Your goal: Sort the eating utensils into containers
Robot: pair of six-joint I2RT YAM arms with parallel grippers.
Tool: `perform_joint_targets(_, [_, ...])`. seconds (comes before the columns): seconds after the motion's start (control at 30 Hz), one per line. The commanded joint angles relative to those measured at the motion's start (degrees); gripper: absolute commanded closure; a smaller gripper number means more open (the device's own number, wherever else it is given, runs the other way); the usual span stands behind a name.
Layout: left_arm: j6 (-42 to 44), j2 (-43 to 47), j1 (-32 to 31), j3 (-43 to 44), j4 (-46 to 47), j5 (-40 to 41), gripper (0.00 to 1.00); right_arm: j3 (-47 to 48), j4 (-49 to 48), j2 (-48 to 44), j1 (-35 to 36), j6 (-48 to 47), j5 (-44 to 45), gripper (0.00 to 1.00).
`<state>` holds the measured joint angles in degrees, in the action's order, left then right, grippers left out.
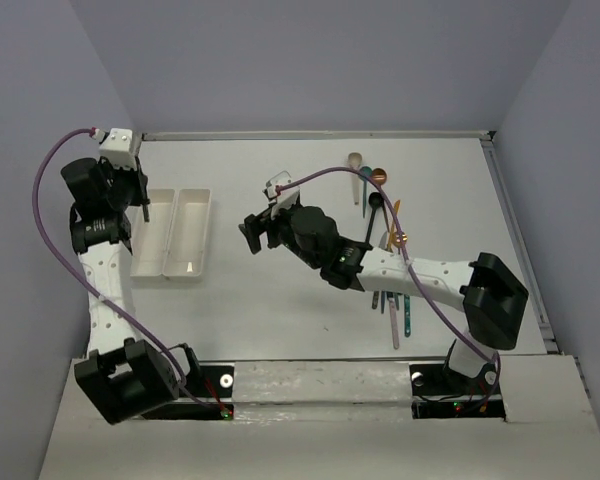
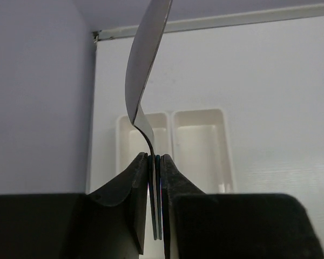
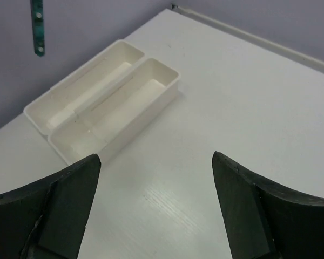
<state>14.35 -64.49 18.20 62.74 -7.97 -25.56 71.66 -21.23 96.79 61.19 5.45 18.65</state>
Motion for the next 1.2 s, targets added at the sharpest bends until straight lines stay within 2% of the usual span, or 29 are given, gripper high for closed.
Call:
perform_joint_targets(0.0, [13.06,-5.28,3.42,5.99,-7.39,5.69,1.0,-5.2,4.44,-6.52,-1.68,2.36,4.19,0.1])
perform_joint_targets(0.27, [17.03,-16.61,2.9,8.71,-11.63,12.28,1.0,-10.74,8.22,-9.69,-5.11,4.91,4.37,0.1])
perform_joint_targets(0.4, [18.26,-19.79,0.19,7.84,-12.34,14.91,1.0,-13.56,8.75,-11.27,-6.52,6.32,4.02,0.1])
perform_joint_targets(0.57, [18.87,-21.47,-2.2,7.75,-12.51,18.26,1.0,-17.34,8.84,-13.47,-9.06,7.03,3.76,0.1])
perform_joint_targets(0.87, [16.85,-26.83,-2.2,5.29,-10.94,21.86,1.0,-20.77,8.75,-15.67,-10.82,6.41,3.76,0.09])
perform_joint_targets(1.03, [16.68,-27.97,-2.2,2.57,-9.52,20.47,1.0,-21.65,8.75,-16.02,-11.35,6.06,4.11,0.09])
perform_joint_targets(1.07, [16.5,-28.15,-2.2,2.56,-9.44,20.2,0.99,-21.56,8.75,-16.02,-11.35,6.15,4.02,0.09])
perform_joint_targets(1.13, [16.06,-28.94,-2.2,2.56,-9.0,20.11,0.88,-21.56,8.84,-15.93,-11.35,6.41,3.67,0.09])
perform_joint_targets(1.17, [16.06,-29.11,-2.2,2.56,-8.82,20.11,0.86,-21.56,8.84,-16.02,-11.35,6.41,3.58,0.09])
